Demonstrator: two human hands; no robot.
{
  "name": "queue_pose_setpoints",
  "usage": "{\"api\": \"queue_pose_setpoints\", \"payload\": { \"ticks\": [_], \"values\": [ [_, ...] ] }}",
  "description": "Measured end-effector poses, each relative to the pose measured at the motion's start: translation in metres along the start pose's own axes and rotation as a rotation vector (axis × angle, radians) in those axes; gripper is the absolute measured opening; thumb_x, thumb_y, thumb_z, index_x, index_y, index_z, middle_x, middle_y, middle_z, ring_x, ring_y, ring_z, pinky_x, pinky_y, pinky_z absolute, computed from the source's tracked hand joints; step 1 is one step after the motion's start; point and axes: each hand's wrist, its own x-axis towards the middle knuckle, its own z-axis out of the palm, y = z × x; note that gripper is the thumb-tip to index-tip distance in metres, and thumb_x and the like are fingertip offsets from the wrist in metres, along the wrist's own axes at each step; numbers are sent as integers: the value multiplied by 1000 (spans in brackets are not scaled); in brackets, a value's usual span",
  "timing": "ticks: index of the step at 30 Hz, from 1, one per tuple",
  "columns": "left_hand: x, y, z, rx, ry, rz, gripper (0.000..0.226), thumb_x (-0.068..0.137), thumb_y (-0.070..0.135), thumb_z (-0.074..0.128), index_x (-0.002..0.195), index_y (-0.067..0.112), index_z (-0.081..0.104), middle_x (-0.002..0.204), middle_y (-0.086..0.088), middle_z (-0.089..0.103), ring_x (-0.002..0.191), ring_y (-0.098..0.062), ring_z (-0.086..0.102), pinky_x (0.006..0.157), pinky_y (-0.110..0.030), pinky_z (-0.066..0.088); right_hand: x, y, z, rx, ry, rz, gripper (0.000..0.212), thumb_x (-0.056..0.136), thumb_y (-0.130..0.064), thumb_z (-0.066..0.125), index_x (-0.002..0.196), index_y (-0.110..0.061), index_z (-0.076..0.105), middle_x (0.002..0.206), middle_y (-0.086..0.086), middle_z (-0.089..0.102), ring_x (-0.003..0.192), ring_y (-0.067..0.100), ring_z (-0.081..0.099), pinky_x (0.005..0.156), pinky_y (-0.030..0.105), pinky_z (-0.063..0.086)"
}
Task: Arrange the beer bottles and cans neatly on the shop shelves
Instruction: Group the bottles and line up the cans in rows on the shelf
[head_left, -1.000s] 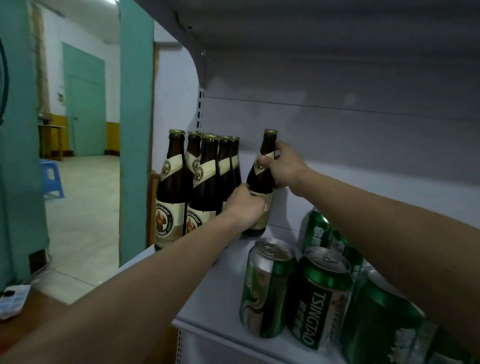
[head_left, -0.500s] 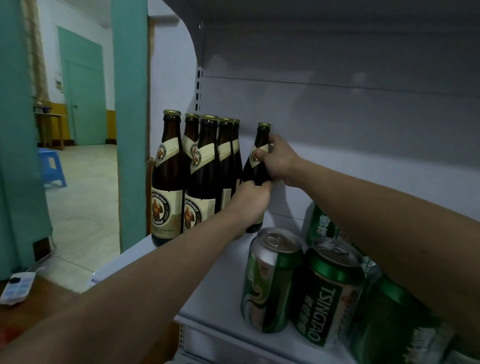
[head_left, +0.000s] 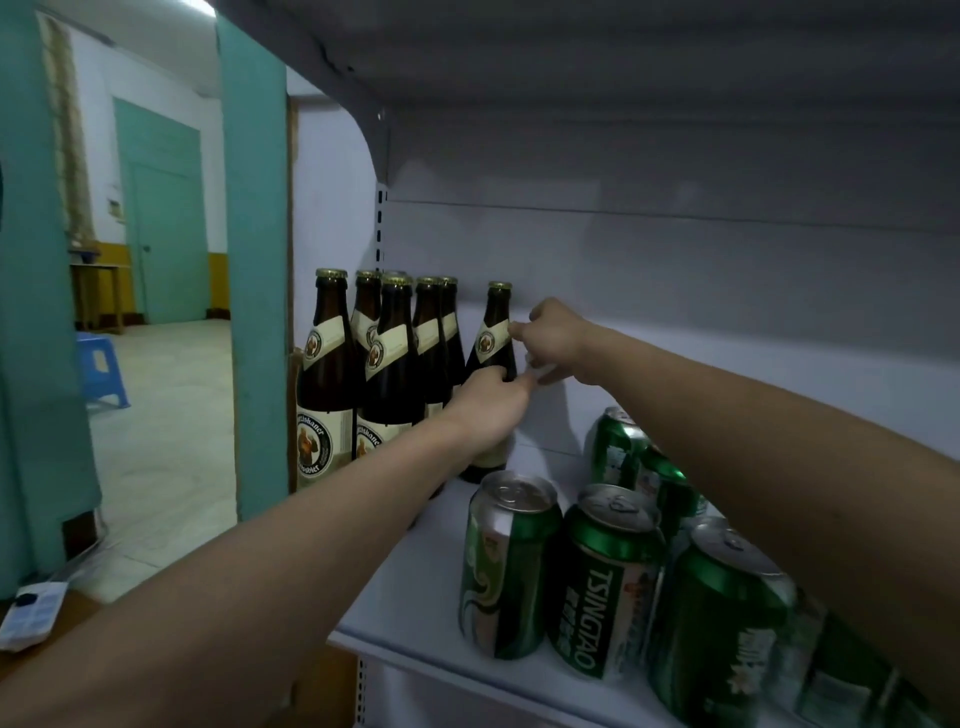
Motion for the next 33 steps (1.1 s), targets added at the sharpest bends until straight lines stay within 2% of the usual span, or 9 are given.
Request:
{"api": "queue_pose_setpoints", "payload": {
  "ticks": [3,9,11,14,18,22,27,31,33],
  "values": [
    [-5,17,-3,107,-1,46,38,101,35,42,68,16,42,63,0,38,57,-16,36,56,-30,26,-20,-9,-20,-72,-8,-22,42,105,-28,46,133,2,46,120,18,56,96,28,57,74,40,52],
    [-31,61,-6,378,-9,149,46,101,41,38,62,16,38,58,0,38,52,-18,39,54,-30,27,-73,-26,-71,-194,-3,-85,40,105,-28,42,127,3,53,97,9,62,80,22,60,72,37,51],
    [-44,80,-5,445,-20,182,45,101,44,38,68,14,46,66,-1,46,62,-23,49,59,-32,36,-94,-31,-88,-245,6,-102,39,105,-29,42,121,3,57,94,9,63,78,21,60,71,36,51],
    [-66,109,-3,505,-47,225,43,100,50,38,95,15,63,90,-4,61,87,-26,58,77,-35,47,-131,-36,-112,-282,37,-124,36,105,-29,43,112,2,61,88,7,63,76,21,60,68,34,50],
    [-99,133,10,550,-92,276,48,99,53,39,119,16,63,115,-5,66,92,-20,57,74,-31,46,-181,-34,-134,-333,64,-122,34,104,-28,46,103,0,64,86,9,65,72,21,60,61,31,51],
    [-121,140,31,529,-171,306,47,97,55,43,121,19,63,116,-2,66,99,-20,60,90,-38,51,-221,-21,-151,-375,81,-92,28,103,-27,47,96,-6,64,85,6,67,70,19,61,58,29,52],
    [-129,146,57,569,-222,376,44,97,54,44,122,23,63,115,-1,66,94,-21,61,82,-34,51,-248,8,-173,-410,145,-17,28,102,-30,49,92,-9,64,88,8,69,69,19,61,58,30,52],
    [-124,150,74,510,-235,384,41,94,57,45,117,29,65,117,2,67,99,-20,61,88,-34,51,-261,37,-190,-534,241,-5,27,100,-33,51,83,-18,66,82,3,69,67,16,61,63,31,52],
    [-121,150,85,482,-251,390,40,95,55,46,117,27,66,119,4,67,102,-19,60,84,-29,48,-267,53,-193,-559,279,-6,28,99,-33,52,75,-22,61,78,2,66,65,17,58,61,31,47]
  ]
}}
